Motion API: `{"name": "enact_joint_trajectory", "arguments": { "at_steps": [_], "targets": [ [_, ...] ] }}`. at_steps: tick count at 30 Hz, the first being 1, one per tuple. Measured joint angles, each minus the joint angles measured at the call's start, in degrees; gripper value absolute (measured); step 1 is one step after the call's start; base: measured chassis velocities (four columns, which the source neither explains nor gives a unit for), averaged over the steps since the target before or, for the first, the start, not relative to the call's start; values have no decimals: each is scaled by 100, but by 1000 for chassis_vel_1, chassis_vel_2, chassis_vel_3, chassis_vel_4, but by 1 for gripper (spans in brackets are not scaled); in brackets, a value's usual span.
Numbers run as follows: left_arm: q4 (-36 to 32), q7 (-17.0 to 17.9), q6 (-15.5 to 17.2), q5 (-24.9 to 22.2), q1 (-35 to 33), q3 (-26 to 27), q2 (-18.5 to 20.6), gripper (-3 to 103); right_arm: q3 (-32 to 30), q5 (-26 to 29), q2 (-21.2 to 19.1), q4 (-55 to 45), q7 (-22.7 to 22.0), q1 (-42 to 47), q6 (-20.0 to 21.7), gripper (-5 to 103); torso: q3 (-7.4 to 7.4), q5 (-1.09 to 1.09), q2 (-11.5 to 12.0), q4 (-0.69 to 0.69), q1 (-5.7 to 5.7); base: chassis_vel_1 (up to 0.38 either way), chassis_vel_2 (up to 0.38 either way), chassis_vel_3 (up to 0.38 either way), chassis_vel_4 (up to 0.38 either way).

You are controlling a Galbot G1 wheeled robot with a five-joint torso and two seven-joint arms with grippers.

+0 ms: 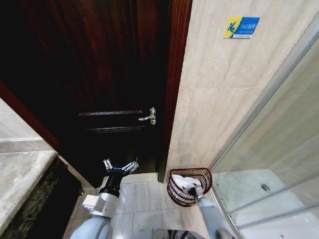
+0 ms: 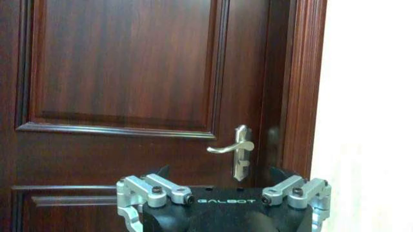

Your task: Discard the used towel into the hamper.

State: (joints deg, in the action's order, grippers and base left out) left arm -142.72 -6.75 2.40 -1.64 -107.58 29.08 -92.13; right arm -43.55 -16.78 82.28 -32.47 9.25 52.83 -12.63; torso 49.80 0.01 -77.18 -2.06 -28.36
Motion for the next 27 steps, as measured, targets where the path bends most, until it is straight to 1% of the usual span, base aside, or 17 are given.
{"name": "enact_joint_trajectory", "arguments": {
  "at_steps": [3,4,5,7,8,9,11,12,13,15,16,17,21,22,25,26,27],
  "targets": [
    [0,2,0,0,0,2,-1,100,25,747,-63,-876,221,507,-124,100,0,-1,0,-1,0,0,0,0,0],
    [0,2,0,0,0,2,-1,100,25,747,-63,-876,221,507,-124,100,0,-1,0,-1,0,0,0,0,0],
    [0,0,0,0,0,1,1,100,38,956,-59,-1239,331,704,-151,100,0,2,0,-1,0,0,0,0,0],
    [0,0,0,0,0,1,0,100,61,1417,41,-2268,469,1316,-156,100,0,-1,0,-2,0,0,0,0,0],
    [0,0,0,0,0,1,0,100,61,1417,41,-2268,469,1316,-156,100,0,-1,0,-2,0,0,0,0,0],
    [0,-1,0,0,0,0,0,100,63,1600,111,-2776,484,1631,-157,100,0,3,0,-1,0,0,0,0,0],
    [0,0,0,0,0,0,1,100,26,1890,240,-3763,474,2224,-158,100,0,-2,-1,0,0,0,0,0,0],
    [0,0,0,0,0,0,1,100,26,1890,240,-3763,474,2224,-158,100,0,-2,-1,0,0,0,0,0,0],
    [0,1,0,0,0,1,-1,100,7,2062,304,-4282,446,2529,-148,100,-1,-4,-1,0,1,0,0,0,0],
    [1,-2,0,0,0,0,1,100,-24,2336,402,-5164,387,2983,-85,100,-1,1,0,0,1,0,0,0,0],
    [0,0,0,0,0,1,0,100,-41,2507,452,-5704,373,3228,-57,100,-1,-2,-1,-1,1,0,0,0,0],
    [0,0,0,0,0,1,0,100,-41,2507,452,-5704,373,3228,-57,100,-1,-2,-1,-1,1,0,0,0,0],
    [0,0,0,0,0,1,0,100,-56,2909,663,-7464,258,4082,51,100,-1,0,0,-1,1,0,0,0,0],
    [0,0,0,0,0,1,0,100,-56,2909,663,-7464,258,4082,51,100,-1,0,0,-1,1,0,0,0,0],
    [0,0,0,0,0,1,0,100,-29,3096,774,-8592,96,4689,158,100,-1,-2,-1,0,1,0,0,0,0],
    [0,0,0,0,0,1,0,100,-29,3096,774,-8592,96,4689,158,100,-1,-2,-1,0,1,0,0,0,0],
    [1,0,0,0,0,0,0,100,-22,3096,804,-8845,42,4802,157,100,-1,-2,-1,0,1,0,0,0,0]
  ]
}}
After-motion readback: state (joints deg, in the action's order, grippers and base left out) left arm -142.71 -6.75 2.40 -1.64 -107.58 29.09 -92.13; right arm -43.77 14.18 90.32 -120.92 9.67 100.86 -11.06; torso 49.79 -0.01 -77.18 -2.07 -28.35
